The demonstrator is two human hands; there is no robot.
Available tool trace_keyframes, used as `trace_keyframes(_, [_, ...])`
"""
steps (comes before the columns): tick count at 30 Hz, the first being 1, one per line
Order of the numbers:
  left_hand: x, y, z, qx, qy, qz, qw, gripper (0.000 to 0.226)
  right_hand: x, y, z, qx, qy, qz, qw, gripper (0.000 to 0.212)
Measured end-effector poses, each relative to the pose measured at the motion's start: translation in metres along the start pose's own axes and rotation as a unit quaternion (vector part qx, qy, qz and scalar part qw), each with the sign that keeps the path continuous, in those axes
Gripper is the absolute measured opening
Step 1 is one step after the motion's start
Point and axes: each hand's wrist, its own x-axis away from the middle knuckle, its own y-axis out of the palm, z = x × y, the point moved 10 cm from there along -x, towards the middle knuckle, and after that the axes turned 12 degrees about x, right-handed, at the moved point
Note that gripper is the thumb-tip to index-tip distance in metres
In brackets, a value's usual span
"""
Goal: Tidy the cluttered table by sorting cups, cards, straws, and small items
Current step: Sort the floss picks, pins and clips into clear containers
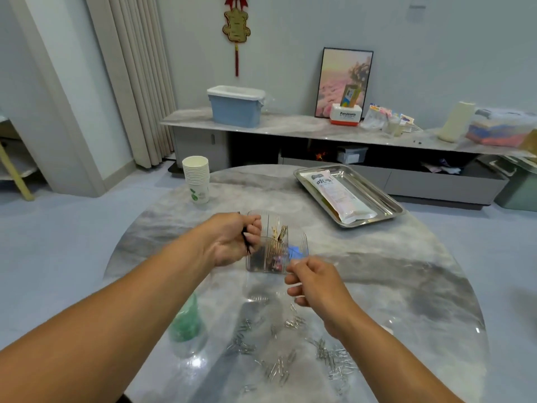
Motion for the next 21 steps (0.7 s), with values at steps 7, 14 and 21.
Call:
trace_keyframes(7, [-0.044,0.029,0.05,-0.474,0.024,0.067,0.878,0.015,-0.014,-0.016,-0.015,0.022,-0.01,0.022,0.999,0.02])
trace_keyframes(14, [-0.067,0.039,0.049,-0.791,-0.035,0.143,0.593,0.032,-0.025,-0.028,-0.032,0.105,-0.055,0.032,0.992,0.017])
trace_keyframes(21, [-0.076,0.058,0.048,-0.825,0.016,0.137,0.548,0.026,-0.031,-0.037,-0.027,0.139,-0.058,0.037,0.988,0.017])
